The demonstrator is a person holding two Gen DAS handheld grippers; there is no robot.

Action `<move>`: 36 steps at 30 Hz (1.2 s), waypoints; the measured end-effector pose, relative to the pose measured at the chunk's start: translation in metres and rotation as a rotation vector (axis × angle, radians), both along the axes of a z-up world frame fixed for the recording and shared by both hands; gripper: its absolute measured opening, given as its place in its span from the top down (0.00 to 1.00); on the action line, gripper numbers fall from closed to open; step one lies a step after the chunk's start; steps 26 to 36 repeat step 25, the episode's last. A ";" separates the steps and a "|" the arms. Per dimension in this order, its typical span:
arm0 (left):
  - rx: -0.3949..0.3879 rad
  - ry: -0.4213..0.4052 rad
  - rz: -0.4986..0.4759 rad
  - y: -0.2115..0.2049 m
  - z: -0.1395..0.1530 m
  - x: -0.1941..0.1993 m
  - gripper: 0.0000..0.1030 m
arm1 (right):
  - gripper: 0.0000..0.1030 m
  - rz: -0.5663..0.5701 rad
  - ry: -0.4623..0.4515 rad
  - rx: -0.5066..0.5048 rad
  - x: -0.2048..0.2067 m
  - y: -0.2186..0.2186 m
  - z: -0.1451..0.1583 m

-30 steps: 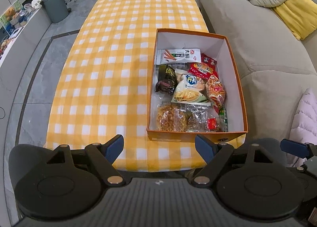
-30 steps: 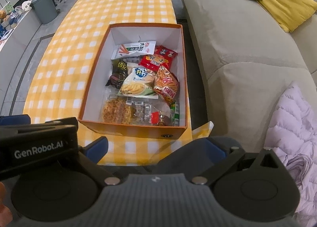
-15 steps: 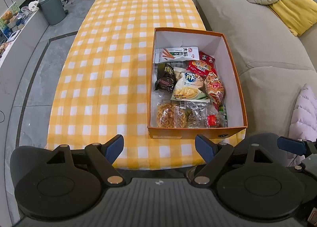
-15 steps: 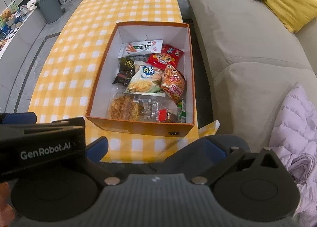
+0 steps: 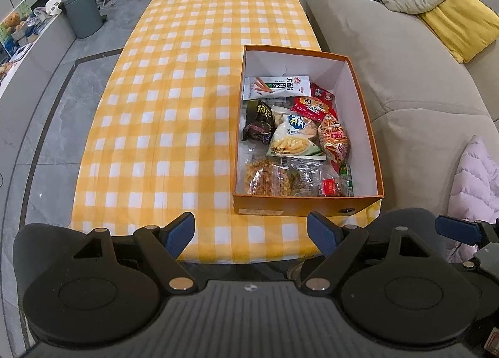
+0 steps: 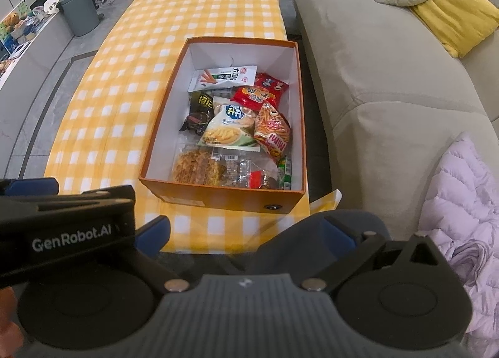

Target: Organize snacks

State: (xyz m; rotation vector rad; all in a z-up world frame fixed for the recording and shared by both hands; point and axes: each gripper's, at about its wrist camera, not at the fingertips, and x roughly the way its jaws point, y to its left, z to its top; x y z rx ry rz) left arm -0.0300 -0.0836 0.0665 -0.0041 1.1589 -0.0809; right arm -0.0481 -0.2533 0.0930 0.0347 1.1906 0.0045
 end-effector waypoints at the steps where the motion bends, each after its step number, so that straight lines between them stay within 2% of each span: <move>1: 0.000 0.000 0.000 0.000 0.000 0.000 0.07 | 0.03 0.000 -0.001 -0.001 -0.001 0.000 0.000; 36: -0.013 -0.002 0.006 0.004 0.005 -0.009 0.07 | 0.03 0.007 -0.013 0.005 -0.011 0.007 0.003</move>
